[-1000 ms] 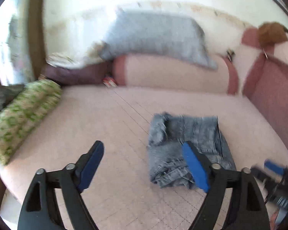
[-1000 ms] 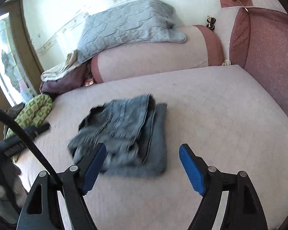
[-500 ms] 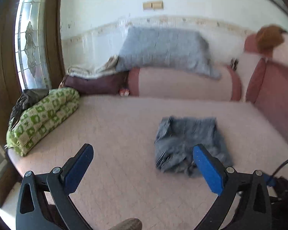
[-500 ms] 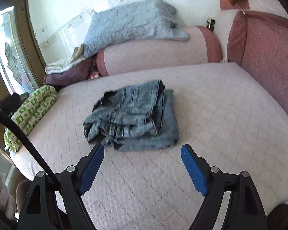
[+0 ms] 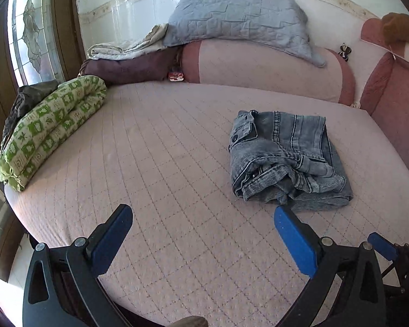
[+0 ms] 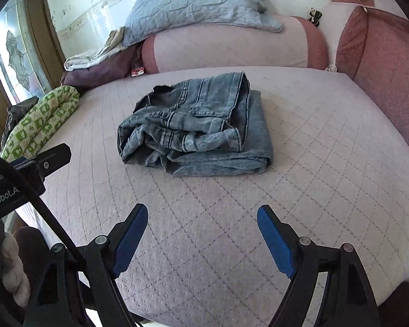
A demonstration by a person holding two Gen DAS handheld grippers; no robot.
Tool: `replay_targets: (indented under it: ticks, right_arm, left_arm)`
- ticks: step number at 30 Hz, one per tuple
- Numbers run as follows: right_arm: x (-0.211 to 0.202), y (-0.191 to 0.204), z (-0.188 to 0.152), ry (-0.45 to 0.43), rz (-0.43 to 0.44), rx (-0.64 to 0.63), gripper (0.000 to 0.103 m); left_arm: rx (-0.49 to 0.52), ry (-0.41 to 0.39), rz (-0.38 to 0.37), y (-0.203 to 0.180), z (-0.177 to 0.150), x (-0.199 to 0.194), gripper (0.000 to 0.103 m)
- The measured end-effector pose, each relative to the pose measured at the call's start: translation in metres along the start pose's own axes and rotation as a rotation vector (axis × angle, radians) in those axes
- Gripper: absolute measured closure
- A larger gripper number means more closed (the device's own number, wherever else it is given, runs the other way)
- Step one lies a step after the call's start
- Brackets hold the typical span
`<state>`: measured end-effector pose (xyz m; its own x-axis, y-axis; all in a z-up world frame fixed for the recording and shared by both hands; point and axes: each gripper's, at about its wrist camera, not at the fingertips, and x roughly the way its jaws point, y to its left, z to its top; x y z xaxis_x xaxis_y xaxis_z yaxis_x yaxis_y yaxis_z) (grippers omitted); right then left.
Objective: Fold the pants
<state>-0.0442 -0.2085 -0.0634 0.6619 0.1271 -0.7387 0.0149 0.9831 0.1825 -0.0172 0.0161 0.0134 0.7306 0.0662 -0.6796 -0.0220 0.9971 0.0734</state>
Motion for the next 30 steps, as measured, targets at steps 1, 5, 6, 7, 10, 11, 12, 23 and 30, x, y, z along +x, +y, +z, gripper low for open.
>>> replay_targets:
  ticks: [1, 5, 6, 7, 10, 11, 12, 23, 30]
  right_arm:
    - [0.001, 0.0, 0.0, 0.005, 0.0, -0.003, 0.016]
    - [0.004, 0.004, -0.001, 0.019, 0.0, -0.013, 0.016]
    - [0.004, 0.004, -0.001, 0.02, 0.0, -0.015, 0.016]
    - [0.004, 0.004, -0.001, 0.02, 0.0, -0.016, 0.016]
    - [0.006, 0.003, -0.002, 0.026, -0.001, -0.013, 0.016]
    - [0.006, 0.003, -0.002, 0.029, -0.001, -0.01, 0.016]
    - [0.007, 0.002, -0.003, 0.031, -0.001, -0.006, 0.016]
    - [0.013, 0.002, -0.004, 0.053, 0.001, -0.008, 0.015]
    - [0.016, 0.005, -0.004, 0.06, 0.001, -0.017, 0.015]
  left_arm:
    - [-0.002, 0.009, -0.006, 0.0, -0.001, 0.002, 0.0]
    - [-0.007, 0.041, -0.025, 0.001, -0.004, 0.007, 0.0]
    - [-0.006, 0.045, -0.027, 0.001, -0.004, 0.007, 0.0]
    - [-0.004, 0.049, -0.028, 0.0, -0.004, 0.008, 0.0]
    - [0.001, 0.057, -0.029, 0.0, -0.004, 0.01, 0.0]
    - [0.003, 0.059, -0.031, 0.0, -0.004, 0.011, 0.0]
    - [0.004, 0.061, -0.032, 0.0, -0.004, 0.011, 0.0]
    - [0.011, 0.098, -0.05, -0.005, -0.009, 0.02, 0.0]
    - [0.007, 0.126, -0.055, -0.006, -0.011, 0.028, 0.0]
